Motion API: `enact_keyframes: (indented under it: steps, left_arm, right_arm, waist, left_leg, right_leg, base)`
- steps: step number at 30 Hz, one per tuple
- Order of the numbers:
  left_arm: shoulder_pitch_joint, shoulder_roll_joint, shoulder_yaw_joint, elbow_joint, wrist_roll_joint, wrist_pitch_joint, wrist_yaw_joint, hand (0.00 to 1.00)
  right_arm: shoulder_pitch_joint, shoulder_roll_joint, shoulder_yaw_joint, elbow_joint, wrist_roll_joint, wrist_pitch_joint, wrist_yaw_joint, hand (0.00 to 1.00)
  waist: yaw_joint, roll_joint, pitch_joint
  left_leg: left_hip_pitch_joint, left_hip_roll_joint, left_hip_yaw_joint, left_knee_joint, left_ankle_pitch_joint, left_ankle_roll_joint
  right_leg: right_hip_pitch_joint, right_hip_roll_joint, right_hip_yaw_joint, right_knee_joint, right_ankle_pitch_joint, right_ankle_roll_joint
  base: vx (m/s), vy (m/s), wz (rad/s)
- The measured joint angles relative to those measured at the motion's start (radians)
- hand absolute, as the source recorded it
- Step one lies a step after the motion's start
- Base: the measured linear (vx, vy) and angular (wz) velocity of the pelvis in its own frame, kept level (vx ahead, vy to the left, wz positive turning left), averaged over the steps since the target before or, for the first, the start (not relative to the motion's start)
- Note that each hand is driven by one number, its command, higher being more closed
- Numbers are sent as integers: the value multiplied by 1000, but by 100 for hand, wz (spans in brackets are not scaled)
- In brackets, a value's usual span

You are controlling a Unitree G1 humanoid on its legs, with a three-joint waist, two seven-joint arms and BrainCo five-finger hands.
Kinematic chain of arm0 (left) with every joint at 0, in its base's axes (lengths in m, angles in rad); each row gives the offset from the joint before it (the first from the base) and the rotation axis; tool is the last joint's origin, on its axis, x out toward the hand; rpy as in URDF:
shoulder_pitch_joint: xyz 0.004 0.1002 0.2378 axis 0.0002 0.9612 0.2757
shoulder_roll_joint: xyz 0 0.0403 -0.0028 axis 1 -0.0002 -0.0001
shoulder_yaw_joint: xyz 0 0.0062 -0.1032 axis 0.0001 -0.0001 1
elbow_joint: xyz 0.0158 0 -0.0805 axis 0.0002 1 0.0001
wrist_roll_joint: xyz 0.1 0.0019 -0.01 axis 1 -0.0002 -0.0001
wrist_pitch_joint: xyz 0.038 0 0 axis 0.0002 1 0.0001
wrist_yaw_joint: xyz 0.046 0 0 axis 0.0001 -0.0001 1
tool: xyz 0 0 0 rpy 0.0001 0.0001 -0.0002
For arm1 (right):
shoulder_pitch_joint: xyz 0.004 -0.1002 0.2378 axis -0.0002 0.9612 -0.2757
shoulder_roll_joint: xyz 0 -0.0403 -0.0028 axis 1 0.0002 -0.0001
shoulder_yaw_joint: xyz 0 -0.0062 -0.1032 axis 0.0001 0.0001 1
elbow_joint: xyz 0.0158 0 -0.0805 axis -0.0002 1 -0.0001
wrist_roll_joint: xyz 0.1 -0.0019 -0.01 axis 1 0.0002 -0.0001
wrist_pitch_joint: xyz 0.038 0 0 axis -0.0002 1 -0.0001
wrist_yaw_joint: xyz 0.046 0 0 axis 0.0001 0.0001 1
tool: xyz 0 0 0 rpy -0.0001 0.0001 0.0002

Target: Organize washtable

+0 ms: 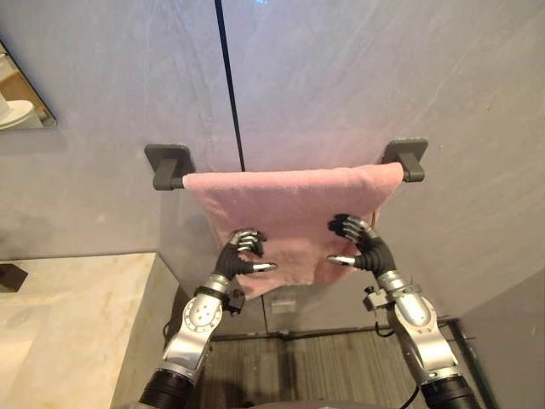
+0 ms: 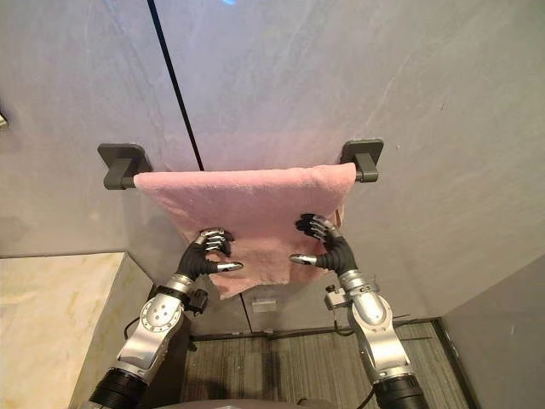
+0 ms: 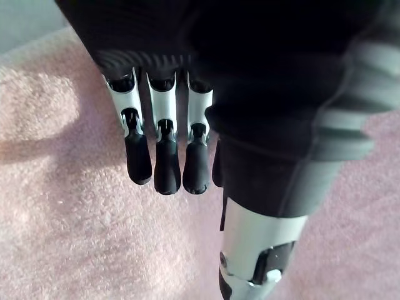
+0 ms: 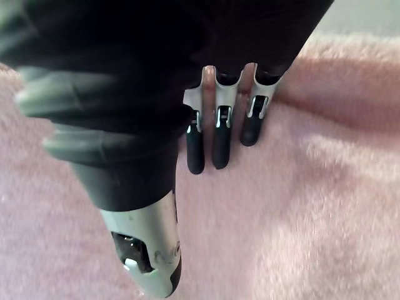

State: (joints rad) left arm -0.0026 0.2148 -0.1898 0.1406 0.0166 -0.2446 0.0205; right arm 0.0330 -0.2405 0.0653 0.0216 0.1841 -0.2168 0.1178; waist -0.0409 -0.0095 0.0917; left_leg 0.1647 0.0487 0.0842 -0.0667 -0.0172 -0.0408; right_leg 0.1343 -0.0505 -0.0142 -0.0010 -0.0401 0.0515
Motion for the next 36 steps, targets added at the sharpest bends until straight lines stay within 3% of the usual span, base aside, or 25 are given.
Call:
enact_keyframes:
  steps: [6,15,22,32,36]
  left_arm:
    - [37,-32,160,-1,-1,0,32,0]
    - [91,-79,314,-55,-53,0,69,0]
    - [179,-135,356,-105,-164,-8,44,0]
    - [317,-181,349,-130,-205,-8,-8,0]
    - [355,-180,348,-29,-210,-5,-30,0]
  right_arm:
    - [56,26,-167,-91,11,-6,-30,0]
    - [137,104,-286,-137,-2,-20,-55,0]
    - [208,158,-352,-125,-100,-21,-102,0]
    - [293,194,-342,8,-234,-10,-123,0]
    - [316,192,-316,64,-298,0,-135,0]
  waist:
    - [0,0,0]
    - [-1,-1,0]
    - [-1,0,0]
    - [1,-1,0]
    - [4,-3,-4]
  left_leg:
    - [2,-6,-1,-3,0,0]
    - [-1,-7,-3,-4,-1,0]
    - [-12,-12,-10,-1,-2,3]
    - [-14,-15,-28,-2,-3,5]
    - [-13,-15,-28,3,-4,6]
  right_leg:
    - [-2,6,-4,-4,0,0]
    - [-2,5,-8,-12,0,0]
    - [0,-2,-15,-17,1,2]
    - [2,-19,-37,-3,-10,11]
    - [1,-22,-44,13,-20,17]
  base:
    - [0,0,0]
    - [0,0,0]
    - [0,0,2]
    - [-15,-8,6]
    - [-30,-19,5]
